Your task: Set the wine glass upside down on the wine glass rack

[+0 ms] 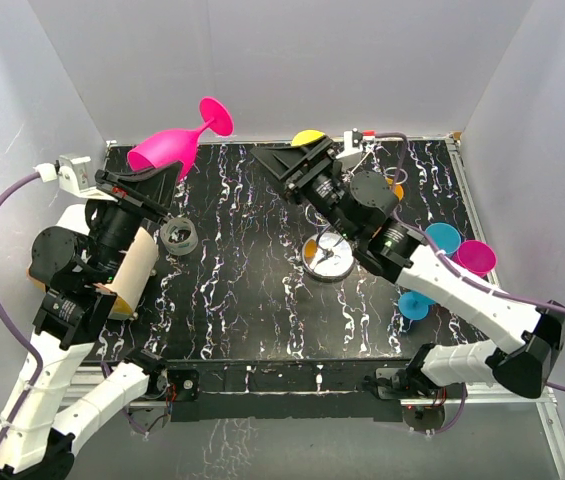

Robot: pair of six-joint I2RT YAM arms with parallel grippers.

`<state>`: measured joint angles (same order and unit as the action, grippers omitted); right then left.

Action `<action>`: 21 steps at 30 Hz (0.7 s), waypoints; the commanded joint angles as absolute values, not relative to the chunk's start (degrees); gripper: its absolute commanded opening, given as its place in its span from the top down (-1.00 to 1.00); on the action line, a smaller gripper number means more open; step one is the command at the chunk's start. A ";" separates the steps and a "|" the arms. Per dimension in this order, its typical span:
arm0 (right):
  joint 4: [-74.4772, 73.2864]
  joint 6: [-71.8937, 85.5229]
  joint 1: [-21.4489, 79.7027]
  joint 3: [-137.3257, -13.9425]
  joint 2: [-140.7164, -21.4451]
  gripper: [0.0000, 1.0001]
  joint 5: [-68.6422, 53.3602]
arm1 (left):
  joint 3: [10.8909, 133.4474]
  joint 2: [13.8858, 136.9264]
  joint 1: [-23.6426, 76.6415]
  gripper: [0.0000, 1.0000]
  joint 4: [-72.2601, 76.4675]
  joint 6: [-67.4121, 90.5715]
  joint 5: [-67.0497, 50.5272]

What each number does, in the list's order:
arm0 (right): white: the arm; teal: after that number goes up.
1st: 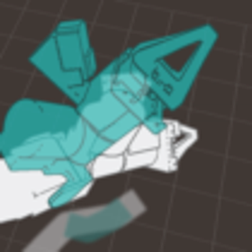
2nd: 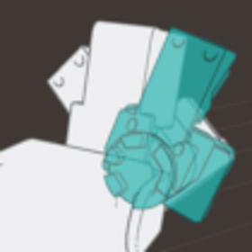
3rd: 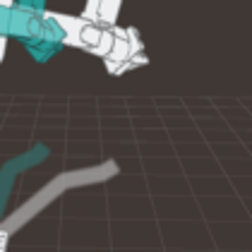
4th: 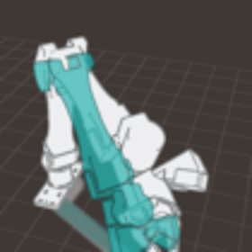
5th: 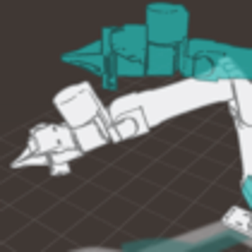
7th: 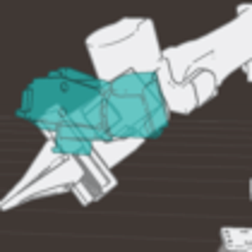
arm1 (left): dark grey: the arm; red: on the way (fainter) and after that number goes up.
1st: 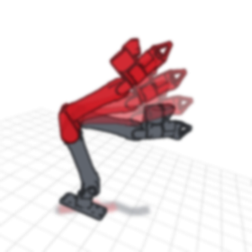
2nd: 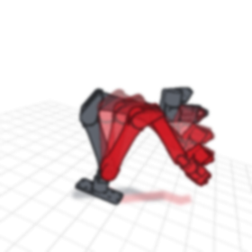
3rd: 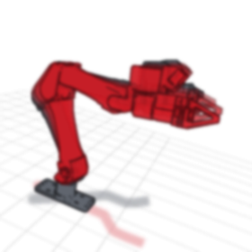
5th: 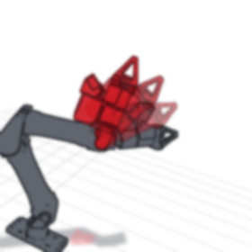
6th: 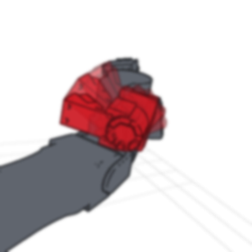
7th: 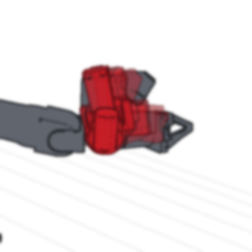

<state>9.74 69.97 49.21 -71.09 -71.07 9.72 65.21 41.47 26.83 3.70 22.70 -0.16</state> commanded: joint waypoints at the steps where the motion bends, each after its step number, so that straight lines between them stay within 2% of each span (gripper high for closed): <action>1: 17.14 74.57 51.00 -77.80 -73.74 -0.21 10.96 | 67.15 42.19 26.64 1.00 10.28 23.63 -3.29; 12: 17.40 76.15 54.05 -87.36 -81.17 -0.16 12.93 | 69.43 43.00 26.65 1.00 11.63 28.81 -8.46; 21: 16.10 75.09 54.14 -88.00 -81.73 -0.13 15.11 | 68.46 42.62 26.65 1.00 13.14 30.14 -9.70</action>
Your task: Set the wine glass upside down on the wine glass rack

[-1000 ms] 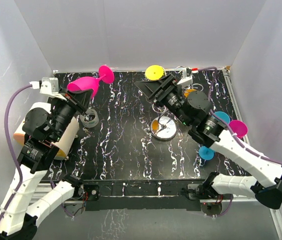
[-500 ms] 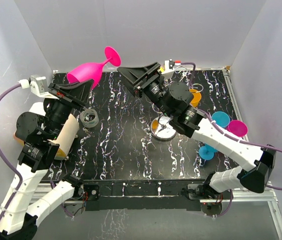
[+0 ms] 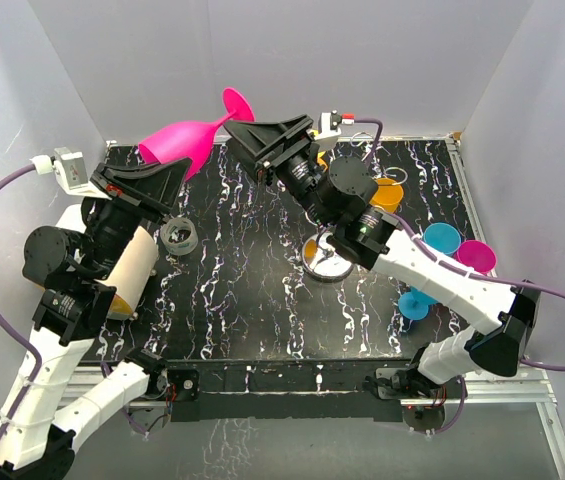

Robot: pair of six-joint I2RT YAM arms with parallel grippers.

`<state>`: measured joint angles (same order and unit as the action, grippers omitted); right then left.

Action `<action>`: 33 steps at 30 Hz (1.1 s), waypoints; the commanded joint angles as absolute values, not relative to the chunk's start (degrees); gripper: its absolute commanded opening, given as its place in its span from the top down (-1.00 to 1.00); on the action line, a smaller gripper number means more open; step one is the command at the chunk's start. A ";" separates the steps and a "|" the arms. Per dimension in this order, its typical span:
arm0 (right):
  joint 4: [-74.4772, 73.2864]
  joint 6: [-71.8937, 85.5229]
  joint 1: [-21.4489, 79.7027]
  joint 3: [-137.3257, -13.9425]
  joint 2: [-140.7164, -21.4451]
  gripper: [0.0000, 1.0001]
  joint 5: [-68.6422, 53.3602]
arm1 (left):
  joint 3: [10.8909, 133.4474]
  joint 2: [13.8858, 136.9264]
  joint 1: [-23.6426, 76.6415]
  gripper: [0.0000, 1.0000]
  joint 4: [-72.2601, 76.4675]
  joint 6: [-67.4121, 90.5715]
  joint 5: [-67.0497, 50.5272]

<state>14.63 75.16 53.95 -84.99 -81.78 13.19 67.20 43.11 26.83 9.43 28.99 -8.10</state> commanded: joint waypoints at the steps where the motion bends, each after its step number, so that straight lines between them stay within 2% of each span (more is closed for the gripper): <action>1: 15.73 75.26 54.14 -88.39 -82.08 -0.13 15.12 | 68.39 42.70 26.67 1.00 13.45 30.41 -10.13; 5: 15.01 75.33 54.14 -90.56 -83.49 -0.10 14.73 | 68.47 42.82 26.75 1.00 14.03 31.43 -12.18; 11: 15.57 76.57 54.14 -91.51 -84.81 0.05 15.22 | 67.12 42.05 26.65 1.00 14.98 33.25 -13.75; 19: 17.65 78.08 54.12 -90.08 -84.37 0.51 15.47 | 65.04 40.40 26.67 1.00 15.85 34.28 -14.37; 23: 20.65 78.21 54.14 -87.70 -83.32 1.00 15.43 | 64.61 40.34 26.67 1.00 15.88 34.08 -14.75; 26: 24.28 76.94 54.14 -85.56 -82.13 1.00 15.34 | 65.01 40.36 26.63 1.00 14.59 33.22 -14.94; 27: 25.41 76.00 54.14 -84.91 -81.70 1.00 15.38 | 64.89 40.18 26.63 0.97 14.13 33.18 -14.71; 29: 27.46 73.89 54.09 -83.46 -80.90 1.00 15.54 | 64.42 39.64 26.62 0.72 13.42 33.21 -14.02; 30: 28.71 72.69 54.13 -82.82 -80.49 1.00 15.66 | 64.23 39.43 26.65 0.48 12.81 33.15 -13.46; 33: 31.48 68.23 54.10 -81.27 -79.37 1.00 16.16 | 63.51 38.59 26.66 0.13 10.88 32.81 -12.56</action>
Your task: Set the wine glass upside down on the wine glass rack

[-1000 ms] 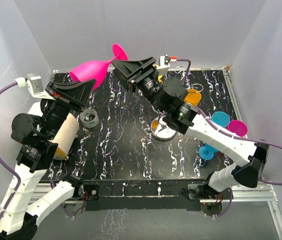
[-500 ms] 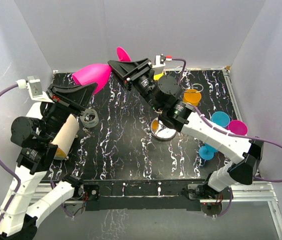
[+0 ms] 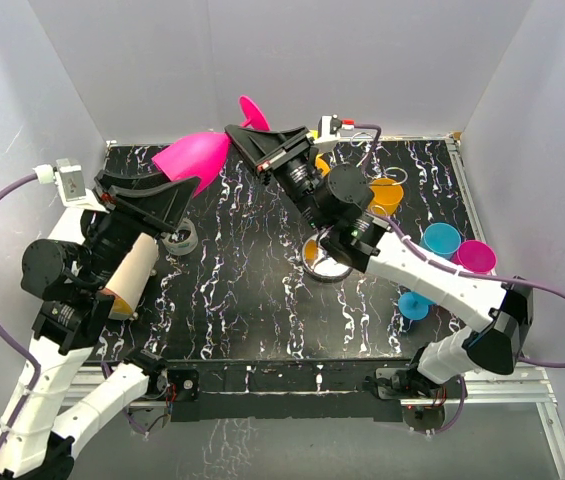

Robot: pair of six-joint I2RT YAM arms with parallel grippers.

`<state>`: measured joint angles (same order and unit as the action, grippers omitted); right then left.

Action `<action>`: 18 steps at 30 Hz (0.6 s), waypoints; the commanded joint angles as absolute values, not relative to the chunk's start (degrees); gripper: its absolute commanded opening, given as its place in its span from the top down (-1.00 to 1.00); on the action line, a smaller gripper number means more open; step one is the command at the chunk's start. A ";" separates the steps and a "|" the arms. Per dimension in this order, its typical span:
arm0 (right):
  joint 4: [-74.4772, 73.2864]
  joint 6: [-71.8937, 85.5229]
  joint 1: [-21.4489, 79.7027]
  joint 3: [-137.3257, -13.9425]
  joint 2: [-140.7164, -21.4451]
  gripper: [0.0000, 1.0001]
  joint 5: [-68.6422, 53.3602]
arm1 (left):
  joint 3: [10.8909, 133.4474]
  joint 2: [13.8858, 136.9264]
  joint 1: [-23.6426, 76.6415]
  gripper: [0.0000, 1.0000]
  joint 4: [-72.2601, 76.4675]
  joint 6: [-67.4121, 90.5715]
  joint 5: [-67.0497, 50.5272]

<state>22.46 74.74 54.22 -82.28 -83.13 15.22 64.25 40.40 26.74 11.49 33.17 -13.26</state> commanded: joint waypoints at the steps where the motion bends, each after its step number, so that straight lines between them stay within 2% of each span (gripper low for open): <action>1: 32.03 66.43 54.14 -81.03 -79.03 1.00 16.21 | 63.13 38.24 26.64 0.03 10.35 32.72 -12.16; 5: 35.38 58.34 54.14 -78.95 -77.42 1.00 16.18 | 61.00 36.04 26.64 -0.23 8.03 31.99 -10.50; 9: 38.24 48.47 54.12 -76.04 -75.16 1.00 14.47 | 61.76 34.57 26.66 -0.29 1.80 30.16 -9.18; 18: 38.35 26.25 54.14 -69.60 -70.06 1.00 -3.92 | 63.75 31.07 26.68 -0.43 -2.55 24.67 -12.24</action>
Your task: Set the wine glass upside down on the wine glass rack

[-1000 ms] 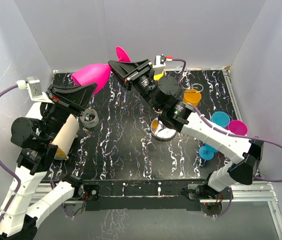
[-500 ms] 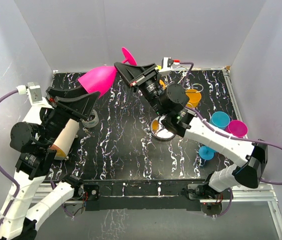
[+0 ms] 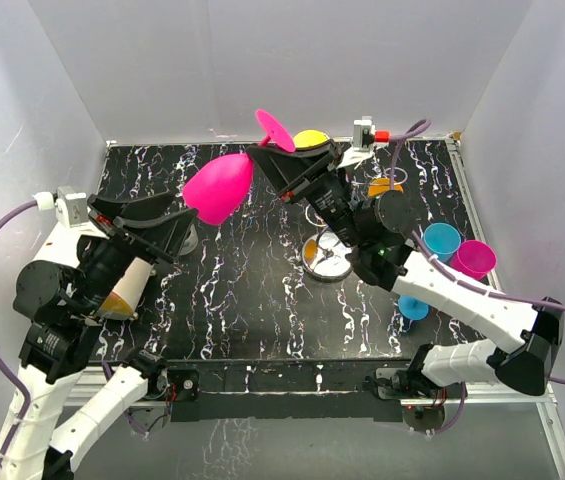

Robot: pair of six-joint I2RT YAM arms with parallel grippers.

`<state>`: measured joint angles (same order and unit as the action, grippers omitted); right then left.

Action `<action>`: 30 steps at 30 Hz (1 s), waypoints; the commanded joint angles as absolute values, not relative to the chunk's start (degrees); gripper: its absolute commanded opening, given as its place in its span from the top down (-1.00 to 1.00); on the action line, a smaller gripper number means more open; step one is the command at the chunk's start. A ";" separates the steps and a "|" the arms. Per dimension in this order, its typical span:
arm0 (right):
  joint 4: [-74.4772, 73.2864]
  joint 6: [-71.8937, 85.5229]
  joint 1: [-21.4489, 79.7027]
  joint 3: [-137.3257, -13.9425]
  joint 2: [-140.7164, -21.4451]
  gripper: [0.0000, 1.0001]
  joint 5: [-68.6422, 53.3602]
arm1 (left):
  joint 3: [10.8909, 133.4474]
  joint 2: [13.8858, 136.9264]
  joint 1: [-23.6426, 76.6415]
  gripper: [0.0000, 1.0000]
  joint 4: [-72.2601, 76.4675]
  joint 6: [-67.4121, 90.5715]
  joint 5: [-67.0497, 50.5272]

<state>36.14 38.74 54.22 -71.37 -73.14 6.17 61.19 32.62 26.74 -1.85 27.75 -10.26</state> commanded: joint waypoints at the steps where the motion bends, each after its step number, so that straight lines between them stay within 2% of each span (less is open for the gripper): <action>1: 38.04 24.85 54.14 -68.62 -69.33 1.00 -5.41 | 63.91 30.89 26.70 -0.44 -2.44 24.79 -12.52; 7: 37.87 16.34 54.14 -65.13 -67.70 1.00 -14.33 | 70.50 34.59 26.64 -0.52 -4.70 33.63 -12.48; 11: 37.14 10.89 54.14 -64.82 -68.25 1.00 -16.73 | 73.16 37.72 26.66 -0.53 -7.21 47.58 -7.21; 17: 35.46 3.02 54.14 -66.58 -71.29 1.00 -20.54 | 71.92 42.87 26.69 -0.50 -5.56 60.23 -7.87; 25: 29.27 -3.67 54.14 -69.19 -73.88 1.00 -19.28 | 70.32 43.87 26.71 -0.38 -7.28 62.34 -7.11; 30: 28.18 -5.91 54.14 -68.86 -74.39 1.00 -17.75 | 70.78 44.20 26.63 -0.19 -12.85 61.95 -6.45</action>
